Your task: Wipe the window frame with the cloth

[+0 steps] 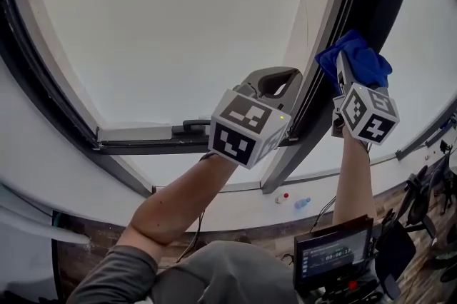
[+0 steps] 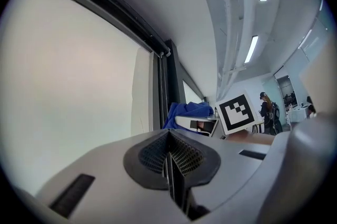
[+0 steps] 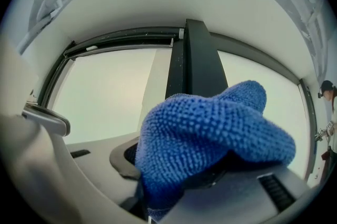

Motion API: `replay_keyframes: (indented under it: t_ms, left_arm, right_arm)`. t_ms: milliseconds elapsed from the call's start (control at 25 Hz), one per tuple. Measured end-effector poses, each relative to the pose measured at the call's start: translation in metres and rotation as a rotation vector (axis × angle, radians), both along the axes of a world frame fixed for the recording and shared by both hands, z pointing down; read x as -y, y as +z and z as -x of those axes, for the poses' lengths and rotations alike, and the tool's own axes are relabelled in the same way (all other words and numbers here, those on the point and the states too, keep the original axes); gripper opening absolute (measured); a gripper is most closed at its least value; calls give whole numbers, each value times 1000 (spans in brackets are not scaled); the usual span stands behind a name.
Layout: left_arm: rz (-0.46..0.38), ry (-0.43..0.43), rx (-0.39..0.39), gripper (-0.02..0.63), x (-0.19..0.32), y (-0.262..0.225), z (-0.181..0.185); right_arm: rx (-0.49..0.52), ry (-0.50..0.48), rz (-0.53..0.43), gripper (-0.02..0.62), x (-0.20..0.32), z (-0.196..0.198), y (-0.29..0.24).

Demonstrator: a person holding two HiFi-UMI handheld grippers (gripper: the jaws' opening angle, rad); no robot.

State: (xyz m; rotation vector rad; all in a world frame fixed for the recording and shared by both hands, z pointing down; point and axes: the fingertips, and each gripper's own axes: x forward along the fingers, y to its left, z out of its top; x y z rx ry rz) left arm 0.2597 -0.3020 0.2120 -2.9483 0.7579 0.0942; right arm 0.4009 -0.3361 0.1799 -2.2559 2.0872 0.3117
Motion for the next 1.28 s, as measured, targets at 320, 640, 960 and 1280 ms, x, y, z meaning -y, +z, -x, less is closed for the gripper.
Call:
replay_keyframes:
  t_ms: [320,640,960,1280]
  left_arm:
    - [27,-6,24,5,3,48,3]
    - [84,40,101,5,-6,133,-8]
    - [164,26,115,5,-1,194,-2]
    - [206,25,129,5,-9,233,-7]
  right_arm:
    - [21,19,100,156,4,-1,81]
    - [62,34,238,156,5,-2,187]
    - [74,36,345,156,5,-2,268]
    - [85,33,433,156,-3,-5,324]
